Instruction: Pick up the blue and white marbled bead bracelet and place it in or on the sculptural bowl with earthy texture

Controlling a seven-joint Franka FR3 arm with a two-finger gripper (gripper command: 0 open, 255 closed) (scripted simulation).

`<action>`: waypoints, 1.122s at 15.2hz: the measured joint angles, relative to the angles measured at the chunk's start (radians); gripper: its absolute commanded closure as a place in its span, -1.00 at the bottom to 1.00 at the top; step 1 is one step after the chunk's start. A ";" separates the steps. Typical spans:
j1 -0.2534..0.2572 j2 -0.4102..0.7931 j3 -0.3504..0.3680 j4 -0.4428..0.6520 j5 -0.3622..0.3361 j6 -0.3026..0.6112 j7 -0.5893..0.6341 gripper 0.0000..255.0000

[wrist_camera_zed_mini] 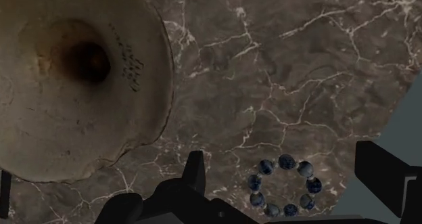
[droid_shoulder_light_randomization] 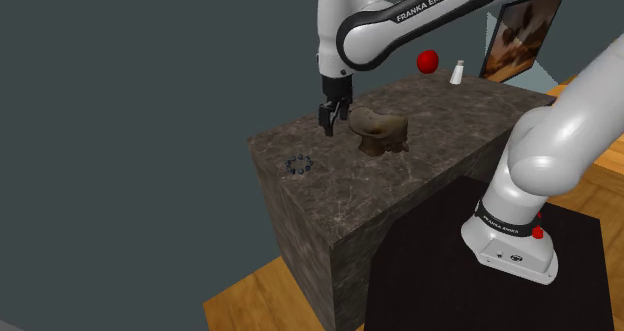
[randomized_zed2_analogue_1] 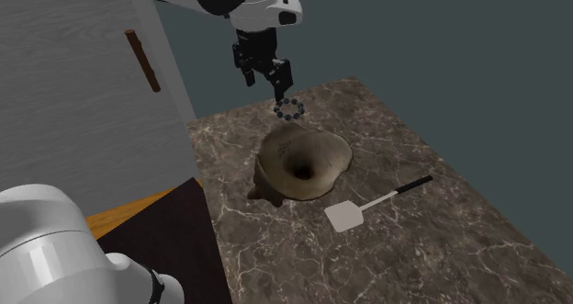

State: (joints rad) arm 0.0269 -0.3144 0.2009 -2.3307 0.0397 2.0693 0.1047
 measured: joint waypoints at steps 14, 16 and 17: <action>0.043 0.522 0.070 0.311 -0.134 0.191 0.207 -1.00; 0.048 0.551 0.068 0.317 -0.145 0.213 0.217 -1.00; 0.049 0.562 0.067 0.315 -0.149 0.225 0.220 -1.00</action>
State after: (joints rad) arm 0.0755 0.2472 0.2675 -2.0158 -0.1094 2.2946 0.3245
